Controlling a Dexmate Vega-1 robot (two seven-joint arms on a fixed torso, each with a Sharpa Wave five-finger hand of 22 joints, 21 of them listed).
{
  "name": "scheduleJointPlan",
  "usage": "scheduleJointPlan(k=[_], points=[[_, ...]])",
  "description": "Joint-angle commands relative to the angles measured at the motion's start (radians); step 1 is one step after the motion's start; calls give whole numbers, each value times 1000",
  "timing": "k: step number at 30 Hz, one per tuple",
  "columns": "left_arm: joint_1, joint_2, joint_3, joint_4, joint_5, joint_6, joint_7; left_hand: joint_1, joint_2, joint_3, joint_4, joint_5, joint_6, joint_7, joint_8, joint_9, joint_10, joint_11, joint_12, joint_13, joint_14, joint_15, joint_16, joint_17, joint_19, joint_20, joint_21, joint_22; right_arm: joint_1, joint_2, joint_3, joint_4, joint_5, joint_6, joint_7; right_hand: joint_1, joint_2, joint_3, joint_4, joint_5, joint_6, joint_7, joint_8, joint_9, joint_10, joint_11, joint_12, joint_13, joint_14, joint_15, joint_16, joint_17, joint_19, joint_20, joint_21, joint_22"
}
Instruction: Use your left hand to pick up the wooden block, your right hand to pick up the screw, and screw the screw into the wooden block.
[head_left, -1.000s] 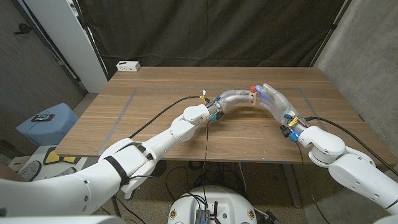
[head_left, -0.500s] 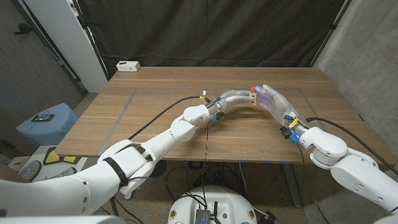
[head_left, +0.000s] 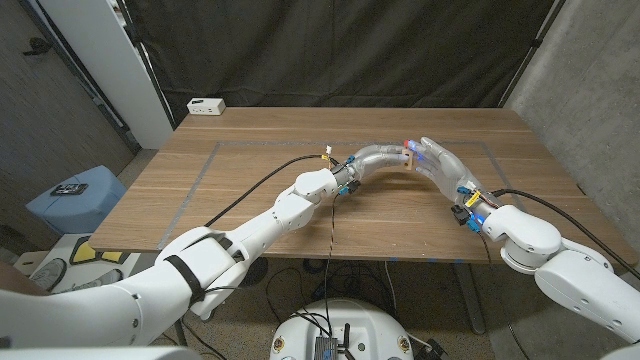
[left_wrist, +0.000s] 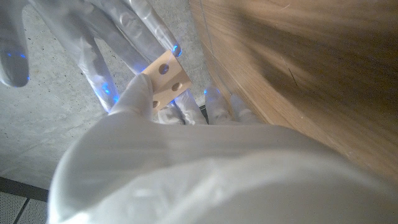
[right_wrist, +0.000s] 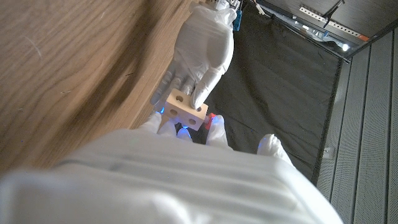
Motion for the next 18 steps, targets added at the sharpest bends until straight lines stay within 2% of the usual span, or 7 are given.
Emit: scheduleJointPlan(k=[1, 18], points=[[-4, -6, 1, 12, -1, -6, -1, 5, 9, 3, 5, 5, 27, 19, 7, 5, 3, 4, 7, 1, 9, -22, 6, 2, 3, 2, 7, 6, -14, 3, 15, -7, 0, -12, 5, -1, 10, 8, 0, 1, 8, 4, 5, 2, -93, -5, 5, 3, -132, 2, 9, 2, 1, -2, 3, 3], [-21, -19, 1, 47, -2, -20, -15, 4, 8, 3, 4, 5, 29, 18, 8, 5, 5, 3, 8, 1, 9, -23, 6, 2, 3, 2, 7, 6, -35, 21, 53, -2, -4, -11, -9, 2, 11, 10, -2, 2, 10, 5, 5, 2, -88, -5, 6, 3, -126, 2, 10, 1, 4, -3, 4, 3]])
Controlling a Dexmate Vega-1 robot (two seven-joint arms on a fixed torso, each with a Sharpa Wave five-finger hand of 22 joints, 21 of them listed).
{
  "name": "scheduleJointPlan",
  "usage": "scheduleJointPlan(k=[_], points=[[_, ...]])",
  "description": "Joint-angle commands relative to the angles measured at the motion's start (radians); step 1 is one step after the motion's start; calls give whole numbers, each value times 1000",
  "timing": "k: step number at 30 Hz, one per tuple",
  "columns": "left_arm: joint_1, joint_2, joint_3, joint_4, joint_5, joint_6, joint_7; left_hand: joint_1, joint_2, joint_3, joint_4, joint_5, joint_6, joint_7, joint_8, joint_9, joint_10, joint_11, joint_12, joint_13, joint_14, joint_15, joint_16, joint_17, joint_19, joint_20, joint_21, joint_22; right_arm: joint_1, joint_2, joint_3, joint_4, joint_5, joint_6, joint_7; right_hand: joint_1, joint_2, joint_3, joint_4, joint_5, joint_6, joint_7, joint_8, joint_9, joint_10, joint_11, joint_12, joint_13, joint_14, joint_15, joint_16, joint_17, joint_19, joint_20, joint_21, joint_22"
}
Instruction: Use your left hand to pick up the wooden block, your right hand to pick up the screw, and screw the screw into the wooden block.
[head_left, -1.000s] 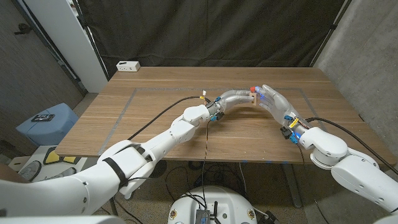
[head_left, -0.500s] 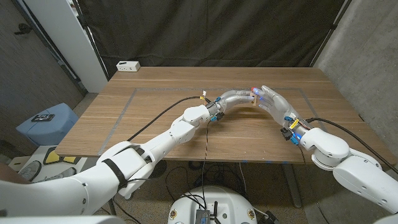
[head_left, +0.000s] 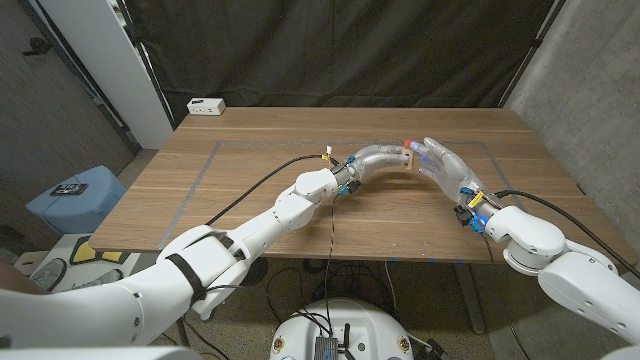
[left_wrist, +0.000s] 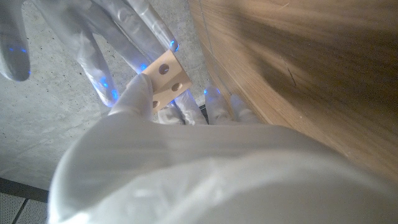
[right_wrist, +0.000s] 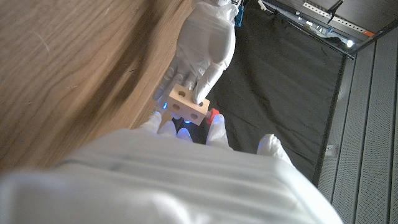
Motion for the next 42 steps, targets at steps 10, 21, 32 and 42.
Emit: scheduleJointPlan(k=[10, 21, 32, 42], points=[[-17, -11, 0, 30, 0, -13, -15, 4, 7, 3, 4, 8, 30, 18, 8, 5, 6, 2, 9, 1, 9, -23, 6, 2, 3, 1, 7, 6, 19, 14, 21, 32, -5, -2, 14, 2, 10, 8, -4, 1, -7, 9, -2, 2, -89, -5, 5, 3, -127, 1, 2, 2, 5, -3, 4, 3], [-10, -2, -1, 10, 0, -1, -12, 1, 7, 2, 6, 8, 30, 19, 7, 5, 6, 2, 8, 2, 9, -24, 6, 2, 3, 1, 7, 6, 66, 14, -4, 71, 0, -3, 40, -1, 7, 6, -2, 1, -35, 10, -9, 2, -102, -4, 0, 3, -134, 3, -1, 4, 2, -2, 3, 3], [-5, 6, 0, -7, 1, 3, -11, 3, 8, 3, 5, 8, 29, 18, 7, 5, 6, 2, 9, 2, 9, -23, 6, 2, 4, 2, 7, 6, 116, 22, -46, 106, 6, 13, 66, -12, 3, 1, 4, 0, -62, 16, -13, 2, -117, -1, -4, 3, -147, 5, -3, 7, -5, 2, 1, 3], [4, 14, 1, -29, 2, 13, -4, 2, 8, 3, 5, 8, 28, 19, 7, 5, 6, 4, 9, 2, 9, -22, 6, 2, 3, 3, 7, 6, 149, 17, -75, 128, 9, 26, 80, -19, 2, -1, 9, 1, -66, 16, -11, 2, -120, 0, -4, 3, -149, 7, -2, 9, -10, 2, -1, 3]])
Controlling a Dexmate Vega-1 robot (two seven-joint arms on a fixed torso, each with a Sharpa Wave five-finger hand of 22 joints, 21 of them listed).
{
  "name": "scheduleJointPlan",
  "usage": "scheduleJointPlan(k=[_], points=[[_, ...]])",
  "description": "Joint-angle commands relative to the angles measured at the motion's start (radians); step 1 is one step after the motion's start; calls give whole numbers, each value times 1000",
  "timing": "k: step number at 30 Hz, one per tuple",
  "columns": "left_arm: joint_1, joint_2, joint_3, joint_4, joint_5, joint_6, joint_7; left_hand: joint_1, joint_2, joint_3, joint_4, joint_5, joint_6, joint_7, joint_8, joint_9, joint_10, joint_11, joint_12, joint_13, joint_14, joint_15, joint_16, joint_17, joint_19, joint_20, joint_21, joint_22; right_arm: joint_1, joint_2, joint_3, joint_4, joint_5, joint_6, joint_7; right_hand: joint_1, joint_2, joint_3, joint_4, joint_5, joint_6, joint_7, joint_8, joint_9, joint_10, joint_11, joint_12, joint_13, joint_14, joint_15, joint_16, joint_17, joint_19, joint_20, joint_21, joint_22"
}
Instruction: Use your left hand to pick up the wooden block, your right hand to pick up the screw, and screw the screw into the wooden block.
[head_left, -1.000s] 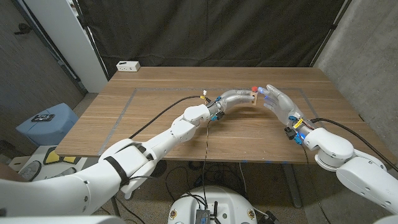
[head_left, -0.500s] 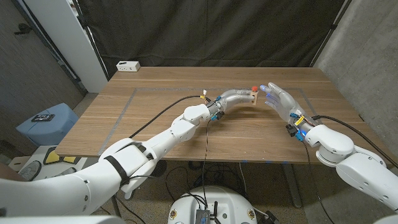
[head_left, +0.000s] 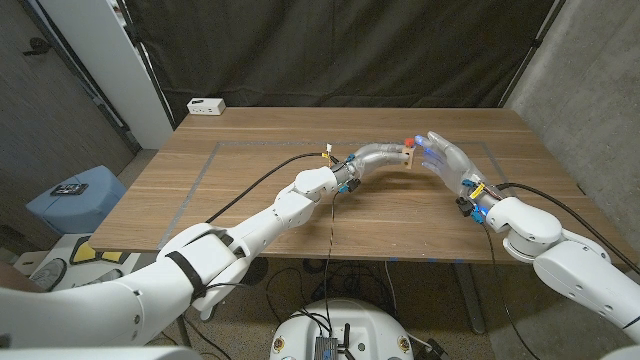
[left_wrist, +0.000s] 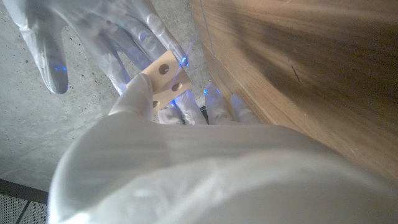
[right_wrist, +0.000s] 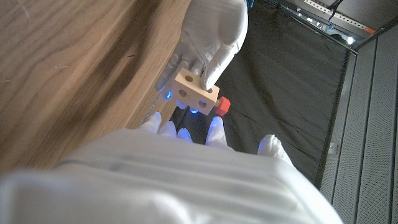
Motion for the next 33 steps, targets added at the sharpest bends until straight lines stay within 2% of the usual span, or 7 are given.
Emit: scheduleJointPlan(k=[1, 15, 33], points=[[11, 10, 2, -26, 2, 12, 8, 2, 9, 3, 4, 5, 29, 19, 3, 5, 5, 4, 8, 2, 9, -23, 6, 2, 3, 3, 7, 6, 43, -3, -35, 29, 7, 15, 23, -13, 5, 2, 6, 1, -6, 2, -3, 2, -121, 0, 0, 3, -149, 7, -2, 5, -12, 3, -2, 3], [14, 13, 4, -33, 4, 11, 14, 2, 8, 2, 4, 5, 30, 19, 4, 5, 5, 3, 8, 2, 9, -23, 6, 2, 4, 3, 7, 6, 68, -16, -58, 44, 17, 24, 40, -24, 2, -3, 15, 2, -24, -1, -4, 1, -134, 2, -2, 3, -165, 7, -5, 7, -28, 9, -5, 3], [18, 14, 5, -39, 4, 14, 19, 1, 9, 3, 5, 5, 28, 20, 2, 5, 5, 5, 8, 2, 9, -21, 6, 3, 5, 3, 8, 6, 55, -31, -57, 35, 23, 31, 30, -32, -2, -8, 23, 4, -19, 3, 4, 1, -135, 2, 1, 3, -164, 9, -3, 9, -32, 10, -3, 3]])
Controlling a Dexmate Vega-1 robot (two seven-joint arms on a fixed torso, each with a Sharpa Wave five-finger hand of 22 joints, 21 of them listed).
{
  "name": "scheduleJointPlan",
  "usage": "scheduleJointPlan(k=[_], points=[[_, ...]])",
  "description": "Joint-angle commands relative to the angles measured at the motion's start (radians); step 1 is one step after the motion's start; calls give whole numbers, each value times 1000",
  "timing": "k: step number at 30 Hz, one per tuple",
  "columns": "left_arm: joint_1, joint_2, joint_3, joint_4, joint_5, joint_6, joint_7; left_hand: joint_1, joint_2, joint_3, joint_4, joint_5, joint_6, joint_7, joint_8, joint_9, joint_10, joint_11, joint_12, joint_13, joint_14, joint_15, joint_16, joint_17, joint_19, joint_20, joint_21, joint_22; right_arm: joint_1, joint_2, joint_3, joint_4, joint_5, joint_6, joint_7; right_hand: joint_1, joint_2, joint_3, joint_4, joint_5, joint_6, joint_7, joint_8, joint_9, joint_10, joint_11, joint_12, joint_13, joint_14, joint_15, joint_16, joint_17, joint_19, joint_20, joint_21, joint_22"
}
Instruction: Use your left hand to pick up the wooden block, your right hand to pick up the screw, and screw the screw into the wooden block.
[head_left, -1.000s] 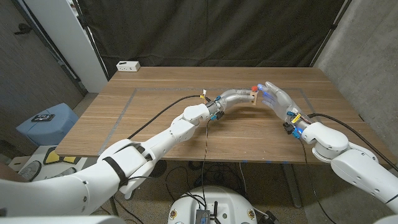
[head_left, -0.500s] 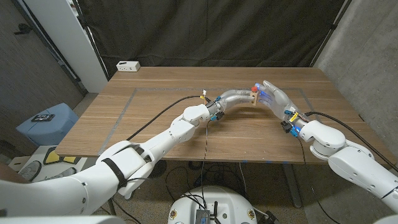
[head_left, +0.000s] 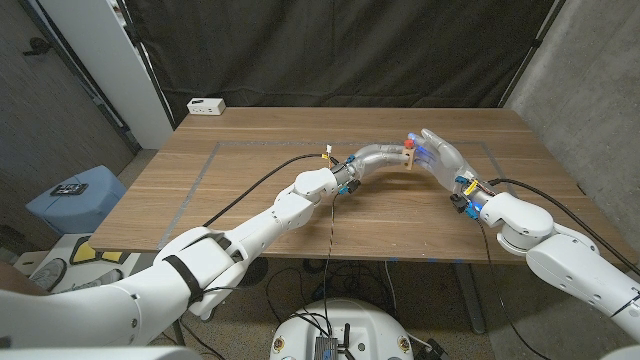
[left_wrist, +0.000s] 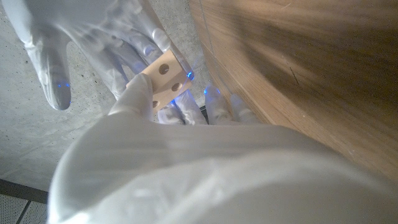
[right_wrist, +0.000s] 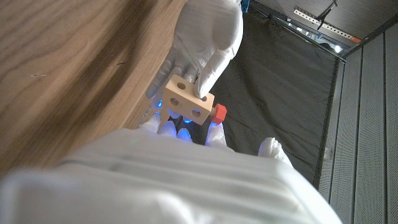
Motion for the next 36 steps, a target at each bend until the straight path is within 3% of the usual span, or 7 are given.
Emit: scheduleJointPlan(k=[1, 36], points=[[3, 1, 1, -5, 1, 1, 4, -1, 11, 4, 6, 5, 28, 19, 2, 6, 5, 5, 8, 2, 9, -21, 6, 2, 4, 3, 3, 6, -9, -13, 3, -7, 6, 4, -6, -13, 6, 0, 6, 4, 5, 1, 4, 1, -135, 2, 1, 3, -168, 4, 2, 1, -6, 7, 2, 3], [25, 23, 4, -61, 1, 17, 12, -4, 12, 5, 7, 5, 28, 20, 2, 6, 2, 4, 8, 2, 9, -20, 6, 3, 5, 3, 4, 6, -76, -38, 45, -54, 12, -4, -19, -8, 5, 4, 10, 7, 30, 1, 14, 2, -119, 8, 8, 3, -157, 6, 5, -1, 1, 5, 7, 3]])
